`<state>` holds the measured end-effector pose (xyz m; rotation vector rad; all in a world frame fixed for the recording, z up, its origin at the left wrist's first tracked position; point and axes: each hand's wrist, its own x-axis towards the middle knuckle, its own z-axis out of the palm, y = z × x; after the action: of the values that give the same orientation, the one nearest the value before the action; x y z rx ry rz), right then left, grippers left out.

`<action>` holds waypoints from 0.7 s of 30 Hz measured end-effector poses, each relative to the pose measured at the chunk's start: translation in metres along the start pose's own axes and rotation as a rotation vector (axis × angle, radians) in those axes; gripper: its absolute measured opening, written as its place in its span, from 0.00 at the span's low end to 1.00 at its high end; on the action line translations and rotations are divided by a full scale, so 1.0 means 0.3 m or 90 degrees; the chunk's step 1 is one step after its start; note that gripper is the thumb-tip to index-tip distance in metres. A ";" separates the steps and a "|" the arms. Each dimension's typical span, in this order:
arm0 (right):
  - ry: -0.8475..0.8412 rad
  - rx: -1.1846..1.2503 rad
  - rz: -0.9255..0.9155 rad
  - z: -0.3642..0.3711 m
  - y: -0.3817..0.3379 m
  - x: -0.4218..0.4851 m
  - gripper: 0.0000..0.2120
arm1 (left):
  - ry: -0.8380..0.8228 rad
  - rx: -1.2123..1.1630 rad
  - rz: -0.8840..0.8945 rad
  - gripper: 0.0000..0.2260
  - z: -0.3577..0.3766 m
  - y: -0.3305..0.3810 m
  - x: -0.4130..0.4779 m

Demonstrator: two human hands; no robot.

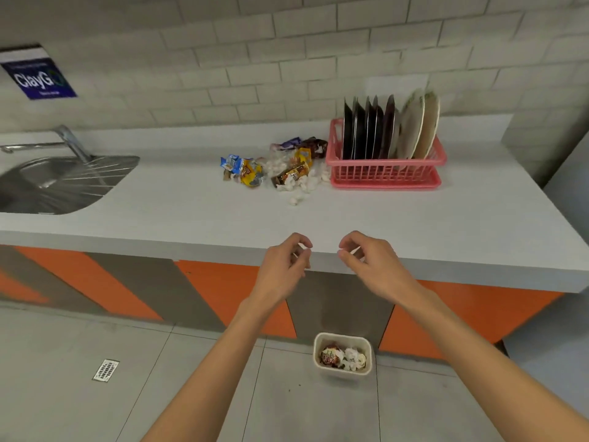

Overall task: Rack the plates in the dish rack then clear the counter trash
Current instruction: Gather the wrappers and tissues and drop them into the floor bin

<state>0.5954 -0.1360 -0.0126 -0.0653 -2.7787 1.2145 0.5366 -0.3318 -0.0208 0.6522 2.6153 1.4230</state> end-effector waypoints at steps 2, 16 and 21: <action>0.000 -0.009 -0.015 -0.024 -0.028 0.020 0.07 | 0.012 0.013 0.015 0.08 -0.020 0.020 0.009; 0.026 0.004 -0.011 0.041 -0.064 0.156 0.08 | 0.035 0.064 0.036 0.13 -0.109 -0.013 0.164; 0.025 -0.012 0.021 0.106 -0.043 0.297 0.10 | -0.007 0.089 0.026 0.16 -0.123 -0.135 0.294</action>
<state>0.5032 -0.1605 -0.0173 -0.1352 -2.7657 1.1813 0.4335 -0.3436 -0.0228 0.7313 2.7262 1.2519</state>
